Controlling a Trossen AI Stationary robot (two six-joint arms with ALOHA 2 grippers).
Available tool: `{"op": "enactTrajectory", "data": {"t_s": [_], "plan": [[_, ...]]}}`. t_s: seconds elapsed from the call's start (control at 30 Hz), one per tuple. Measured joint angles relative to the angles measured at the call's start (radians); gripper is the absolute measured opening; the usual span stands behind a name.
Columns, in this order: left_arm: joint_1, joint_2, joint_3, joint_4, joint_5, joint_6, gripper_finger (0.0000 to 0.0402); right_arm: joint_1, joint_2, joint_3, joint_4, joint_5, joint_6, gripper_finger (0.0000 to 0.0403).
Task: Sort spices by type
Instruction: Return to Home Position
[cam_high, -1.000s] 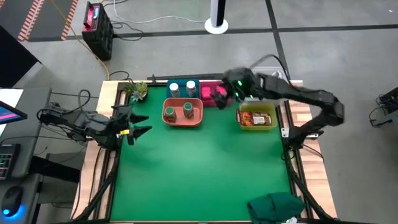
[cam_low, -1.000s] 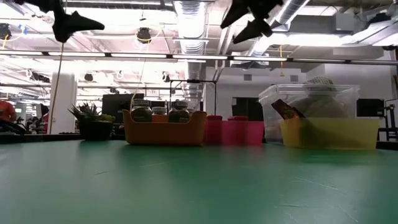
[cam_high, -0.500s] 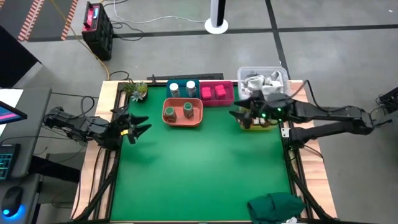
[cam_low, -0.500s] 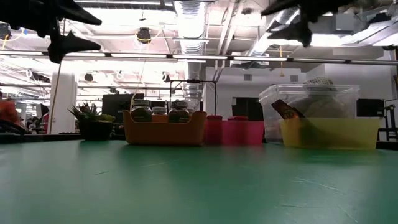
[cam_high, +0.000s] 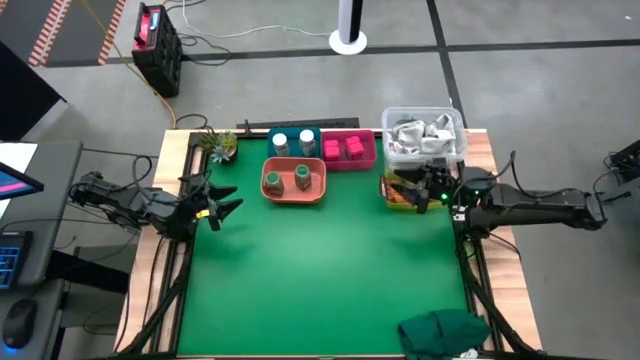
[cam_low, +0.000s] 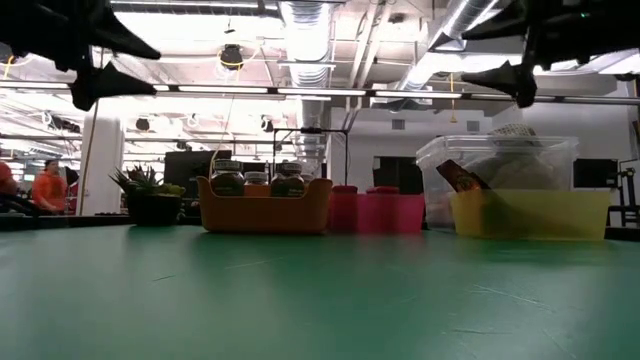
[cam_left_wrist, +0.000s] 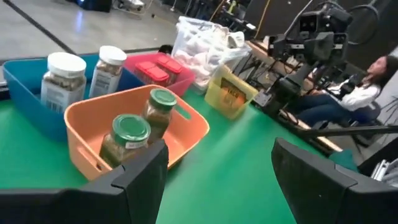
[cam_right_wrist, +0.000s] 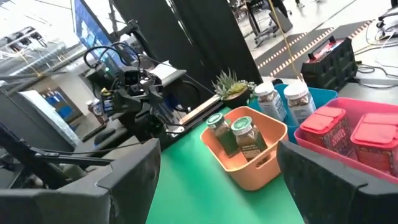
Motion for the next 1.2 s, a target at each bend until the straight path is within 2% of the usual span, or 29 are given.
{"op": "enactTrajectory", "data": {"t_s": [0.1,0.33,0.4,0.77,0.9,1.0,1.2], "plan": [[0.001,0.000,0.000,-0.033,-0.009,0.004,0.0271,0.000,-0.041,-0.046,0.021,0.000,-0.002,0.0345],[0.001,0.000,-0.018,-0.053,-0.180,0.075,0.0270,0.029,-0.142,-0.172,0.085,0.000,0.007,0.0345],[0.001,0.000,-0.018,-0.051,-0.199,0.094,0.0270,0.036,-0.181,-0.205,0.097,0.000,0.027,0.0345],[0.001,0.000,-0.022,-0.056,-0.200,0.085,0.0270,0.036,-0.427,-0.341,0.107,0.003,0.142,0.0345],[0.001,0.000,-0.071,-0.046,-0.198,-0.009,0.0270,0.036,-0.498,-0.368,0.074,0.002,0.194,0.0345],[0.001,0.000,-0.131,-0.006,-0.184,-0.066,0.0270,0.036,-0.509,-0.368,0.029,0.002,0.249,0.0345],[0.001,0.000,-0.234,0.098,-0.199,-0.074,0.0270,0.035,-0.497,-0.368,-0.050,0.001,0.292,0.0345]]}}
